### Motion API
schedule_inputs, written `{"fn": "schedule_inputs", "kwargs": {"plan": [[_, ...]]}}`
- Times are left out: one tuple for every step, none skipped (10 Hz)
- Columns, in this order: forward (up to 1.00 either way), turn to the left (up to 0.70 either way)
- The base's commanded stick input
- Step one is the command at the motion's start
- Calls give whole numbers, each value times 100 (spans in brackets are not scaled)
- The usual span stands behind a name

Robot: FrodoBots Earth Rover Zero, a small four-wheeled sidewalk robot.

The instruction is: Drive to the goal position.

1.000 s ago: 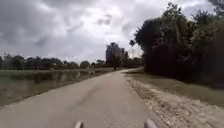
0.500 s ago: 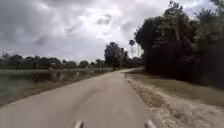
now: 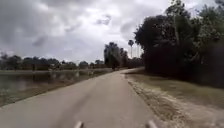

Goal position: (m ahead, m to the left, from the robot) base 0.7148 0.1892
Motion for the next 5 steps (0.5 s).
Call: {"fn": "schedule_inputs", "kwargs": {"plan": [[85,0],[85,0],[85,0],[85,0],[85,0]]}}
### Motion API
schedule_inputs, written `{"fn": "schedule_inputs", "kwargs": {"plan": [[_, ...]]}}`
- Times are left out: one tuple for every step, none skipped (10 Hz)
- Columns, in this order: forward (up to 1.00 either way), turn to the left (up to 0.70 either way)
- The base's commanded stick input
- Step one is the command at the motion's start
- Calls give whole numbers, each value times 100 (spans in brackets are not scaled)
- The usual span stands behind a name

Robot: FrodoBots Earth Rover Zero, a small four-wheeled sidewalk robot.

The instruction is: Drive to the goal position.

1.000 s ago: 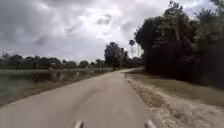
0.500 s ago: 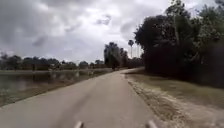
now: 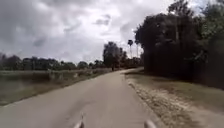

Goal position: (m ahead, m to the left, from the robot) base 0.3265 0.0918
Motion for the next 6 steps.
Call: {"fn": "schedule_inputs", "kwargs": {"plan": [[85,0],[85,0],[85,0],[85,0],[85,0],[85,0]]}}
